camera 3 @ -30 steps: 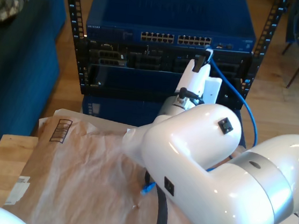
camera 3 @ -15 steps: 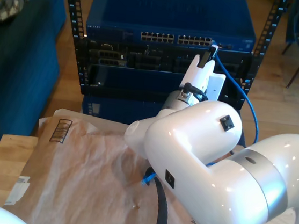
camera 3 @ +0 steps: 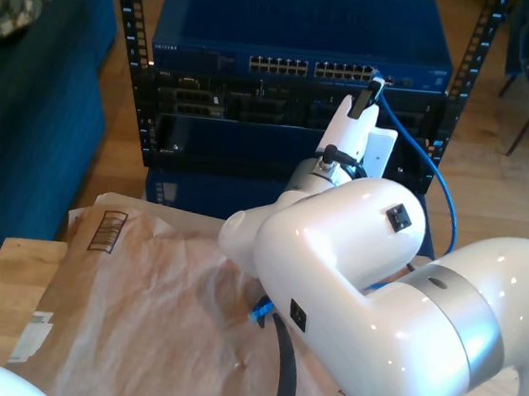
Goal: Grab the cable and plug it in
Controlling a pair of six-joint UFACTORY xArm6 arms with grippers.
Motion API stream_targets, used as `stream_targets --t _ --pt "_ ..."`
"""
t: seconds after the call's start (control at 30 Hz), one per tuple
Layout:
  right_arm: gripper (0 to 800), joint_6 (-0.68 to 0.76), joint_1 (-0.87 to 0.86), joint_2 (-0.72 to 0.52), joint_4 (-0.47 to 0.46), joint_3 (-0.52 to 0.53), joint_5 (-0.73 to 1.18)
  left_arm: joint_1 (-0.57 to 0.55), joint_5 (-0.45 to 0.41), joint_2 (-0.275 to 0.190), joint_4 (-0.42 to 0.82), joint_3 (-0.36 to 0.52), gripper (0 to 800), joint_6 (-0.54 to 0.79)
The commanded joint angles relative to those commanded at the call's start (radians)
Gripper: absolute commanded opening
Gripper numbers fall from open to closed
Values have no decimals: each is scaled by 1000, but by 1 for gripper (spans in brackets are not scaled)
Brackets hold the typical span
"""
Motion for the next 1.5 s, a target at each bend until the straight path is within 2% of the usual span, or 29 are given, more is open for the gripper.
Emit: stream_targets --t 0.33,0.67,1.5 --pt "0 0 0 12 0 -6 17 0 0 0 0 0 800 0" --pt "0 0 -5 52 0 -74 48 0 0 0 0 0 800 0" --pt "0 21 11 43 0 -68 46 0 0 0 0 0 800 0"
